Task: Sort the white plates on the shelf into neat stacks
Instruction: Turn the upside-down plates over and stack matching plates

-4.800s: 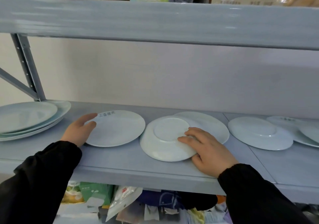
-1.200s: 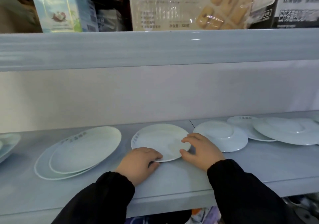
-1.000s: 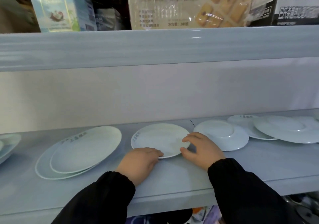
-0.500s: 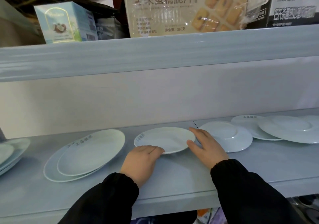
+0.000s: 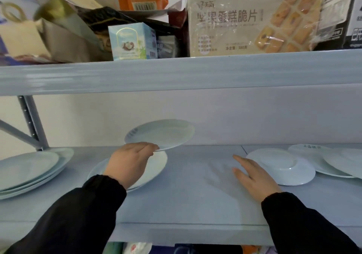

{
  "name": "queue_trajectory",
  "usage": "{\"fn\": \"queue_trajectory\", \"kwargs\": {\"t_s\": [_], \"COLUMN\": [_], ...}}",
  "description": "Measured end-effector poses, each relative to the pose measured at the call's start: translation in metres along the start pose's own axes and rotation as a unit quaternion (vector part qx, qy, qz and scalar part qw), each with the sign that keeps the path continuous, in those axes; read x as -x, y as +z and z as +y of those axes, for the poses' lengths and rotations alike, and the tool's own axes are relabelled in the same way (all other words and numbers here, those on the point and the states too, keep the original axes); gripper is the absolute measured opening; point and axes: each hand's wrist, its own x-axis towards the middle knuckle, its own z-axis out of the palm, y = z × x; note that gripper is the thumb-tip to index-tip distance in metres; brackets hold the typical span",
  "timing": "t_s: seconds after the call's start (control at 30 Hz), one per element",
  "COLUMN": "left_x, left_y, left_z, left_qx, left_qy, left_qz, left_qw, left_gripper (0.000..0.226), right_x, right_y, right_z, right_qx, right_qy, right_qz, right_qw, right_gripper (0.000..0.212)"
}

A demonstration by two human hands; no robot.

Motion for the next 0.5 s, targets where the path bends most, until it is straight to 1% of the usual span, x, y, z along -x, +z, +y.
{"fn": "queue_trajectory", "kwargs": {"t_s": [0.1,0.17,0.27,0.3,0.37,0.4,0.5], "left_x": [0.031,0.057,0.093,0.101,0.113,0.116,0.118], "left_y": [-0.018,-0.022,-0.018,-0.017,-0.018,-0.020,-0.024], "left_z": [-0.040,-0.059,-0.075,-0.077,-0.075,-0.072,-0.067], "left_qx": [-0.044,-0.064,-0.079,-0.078,-0.077,-0.071,-0.033], "left_qy": [-0.030,-0.033,-0.030,-0.028,-0.021,-0.022,-0.047], "left_qz": [-0.005,-0.033,-0.090,-0.102,-0.116,-0.125,-0.151], "left_qw": [0.999,0.997,0.992,0.991,0.990,0.989,0.987], "left_gripper": [0.037,0.041,0.041,0.042,0.041,0.039,0.030], "right_x": [-0.001,-0.001,-0.001,-0.001,-0.001,0.000,0.002], "right_y": [0.002,0.005,0.008,0.009,0.011,0.012,0.013], "right_z": [-0.002,-0.003,-0.005,-0.006,-0.009,-0.010,-0.012], "right_qx": [0.010,0.022,0.026,0.031,0.042,0.047,0.060], "right_qy": [-0.007,-0.013,-0.025,-0.026,-0.024,-0.024,-0.028], "right_qz": [0.003,-0.001,-0.007,-0.007,-0.002,0.000,-0.008], "right_qw": [1.000,1.000,0.999,0.999,0.999,0.999,0.998], "right_gripper": [0.053,0.055,0.073,0.073,0.057,0.053,0.051]}}
